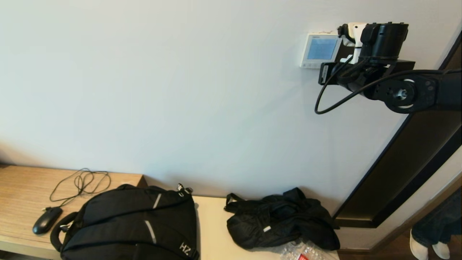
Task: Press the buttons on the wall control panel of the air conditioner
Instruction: Turn off the central air conditioner
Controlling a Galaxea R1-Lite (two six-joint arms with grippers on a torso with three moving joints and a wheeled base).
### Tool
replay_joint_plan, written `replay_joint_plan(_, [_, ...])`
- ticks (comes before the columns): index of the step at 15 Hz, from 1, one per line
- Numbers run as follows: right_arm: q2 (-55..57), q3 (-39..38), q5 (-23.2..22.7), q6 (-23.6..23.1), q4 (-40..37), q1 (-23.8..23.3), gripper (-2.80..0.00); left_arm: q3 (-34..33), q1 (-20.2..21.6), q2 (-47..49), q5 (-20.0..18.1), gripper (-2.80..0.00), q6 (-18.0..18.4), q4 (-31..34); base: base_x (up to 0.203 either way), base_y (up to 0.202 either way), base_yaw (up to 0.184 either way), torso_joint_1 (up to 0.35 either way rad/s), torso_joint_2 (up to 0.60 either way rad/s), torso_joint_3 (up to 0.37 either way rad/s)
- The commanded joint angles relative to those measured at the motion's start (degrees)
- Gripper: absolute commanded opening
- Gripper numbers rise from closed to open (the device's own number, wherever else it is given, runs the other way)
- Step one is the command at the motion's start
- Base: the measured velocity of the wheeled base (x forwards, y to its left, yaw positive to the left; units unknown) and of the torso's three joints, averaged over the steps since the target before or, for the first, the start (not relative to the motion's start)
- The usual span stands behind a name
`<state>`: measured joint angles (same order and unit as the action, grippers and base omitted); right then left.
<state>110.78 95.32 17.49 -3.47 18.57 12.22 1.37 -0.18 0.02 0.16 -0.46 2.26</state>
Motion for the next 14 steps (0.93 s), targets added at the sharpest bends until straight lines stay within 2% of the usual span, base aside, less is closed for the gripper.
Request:
replay_joint_plan(1, [0.16, 0.06, 0.08, -0.04, 0.15, 0.09, -2.80, -0.05, 0.01, -0.02, 0.02, -2.80, 0.02, 0.03, 0.000, 0.000, 0.000, 0.000, 0.00, 0.000])
replay_joint_plan(8, [-3.30, -2.00, 0.00, 0.04, 0.01, -0.33, -2.80, -0.05, 0.01, -0.02, 0.02, -2.80, 0.02, 0.03, 0.000, 0.000, 0.000, 0.000, 0.00, 0.000])
replay_joint_plan(14, [-13.14, -10.27, 0.11, 0.15, 0.21, 1.36, -2.80, -0.03, 0.01, -0.02, 0.02, -2.80, -0.06, 0.03, 0.000, 0.000, 0.000, 0.000, 0.00, 0.000])
